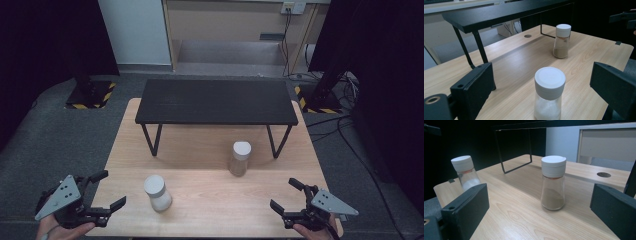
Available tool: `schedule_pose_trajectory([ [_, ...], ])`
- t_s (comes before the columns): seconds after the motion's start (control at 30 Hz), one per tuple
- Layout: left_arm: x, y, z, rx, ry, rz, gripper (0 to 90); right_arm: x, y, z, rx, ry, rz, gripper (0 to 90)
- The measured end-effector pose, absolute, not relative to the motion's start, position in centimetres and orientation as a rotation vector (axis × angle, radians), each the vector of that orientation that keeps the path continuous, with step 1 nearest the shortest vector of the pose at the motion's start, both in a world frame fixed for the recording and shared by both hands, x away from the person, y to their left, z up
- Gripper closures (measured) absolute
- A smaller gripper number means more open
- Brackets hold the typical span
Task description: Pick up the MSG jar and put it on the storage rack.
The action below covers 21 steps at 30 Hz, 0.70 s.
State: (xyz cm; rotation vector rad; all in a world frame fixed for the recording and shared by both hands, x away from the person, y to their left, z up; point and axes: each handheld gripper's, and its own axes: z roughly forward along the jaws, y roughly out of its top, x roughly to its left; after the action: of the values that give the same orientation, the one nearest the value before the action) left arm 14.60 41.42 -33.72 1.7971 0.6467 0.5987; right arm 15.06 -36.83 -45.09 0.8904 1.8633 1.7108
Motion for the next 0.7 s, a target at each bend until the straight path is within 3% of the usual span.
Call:
schedule_pose_trajectory([
  [0.7,13.7,42.5,-30.5,1.838,0.663,0.620,1.6,15.0,-36.9,-45.1,0.885,1.868,1.715,2.7],
])
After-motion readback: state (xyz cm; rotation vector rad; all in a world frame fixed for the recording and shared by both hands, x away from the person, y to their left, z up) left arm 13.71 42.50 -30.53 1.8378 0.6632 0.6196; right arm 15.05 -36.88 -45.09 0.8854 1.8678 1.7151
